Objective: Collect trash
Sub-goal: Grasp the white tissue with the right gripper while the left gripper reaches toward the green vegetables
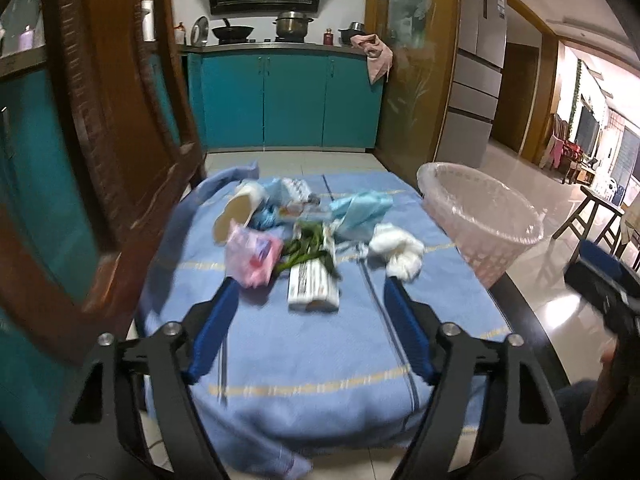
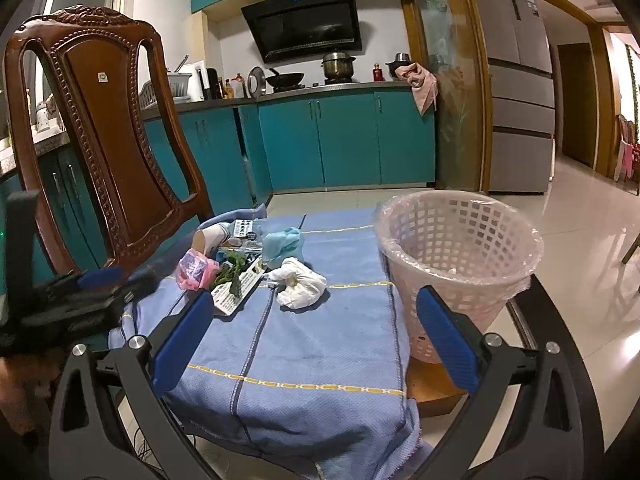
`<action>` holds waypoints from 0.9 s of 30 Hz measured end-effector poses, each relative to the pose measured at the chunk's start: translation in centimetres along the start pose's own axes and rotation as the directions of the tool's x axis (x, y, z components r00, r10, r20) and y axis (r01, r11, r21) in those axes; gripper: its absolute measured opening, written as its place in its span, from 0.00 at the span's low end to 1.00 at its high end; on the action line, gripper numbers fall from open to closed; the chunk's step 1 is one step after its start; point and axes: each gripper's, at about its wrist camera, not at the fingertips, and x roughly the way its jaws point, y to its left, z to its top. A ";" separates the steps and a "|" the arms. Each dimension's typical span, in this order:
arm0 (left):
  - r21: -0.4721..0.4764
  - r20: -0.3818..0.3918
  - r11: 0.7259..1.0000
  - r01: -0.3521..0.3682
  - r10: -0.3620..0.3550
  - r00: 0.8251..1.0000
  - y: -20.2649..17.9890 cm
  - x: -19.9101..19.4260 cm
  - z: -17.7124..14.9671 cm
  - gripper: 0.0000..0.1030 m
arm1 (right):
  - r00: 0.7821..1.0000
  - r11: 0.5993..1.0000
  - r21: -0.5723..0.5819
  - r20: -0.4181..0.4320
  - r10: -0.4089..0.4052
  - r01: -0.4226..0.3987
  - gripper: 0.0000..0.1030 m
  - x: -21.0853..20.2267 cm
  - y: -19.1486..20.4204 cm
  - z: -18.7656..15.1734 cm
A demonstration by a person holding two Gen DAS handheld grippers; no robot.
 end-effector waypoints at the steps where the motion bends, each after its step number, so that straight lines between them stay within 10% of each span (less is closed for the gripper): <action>1: 0.004 -0.005 1.000 0.010 -0.010 1.000 -0.2 0.9 0.6 0.65 | 1.000 1.000 0.000 -0.004 0.005 -0.005 0.94 0.3 0.0 0.1; 19: -0.054 -0.272 0.996 0.065 -0.077 0.959 -0.2 16.9 3.8 0.19 | 0.961 0.996 -0.050 -0.273 0.055 -0.071 0.64 12.1 0.1 1.7; 27: -0.106 -0.167 0.990 0.094 -0.111 0.980 0.8 13.1 4.5 0.01 | 0.934 0.994 -0.046 -0.350 0.075 -0.098 0.55 16.8 0.2 1.7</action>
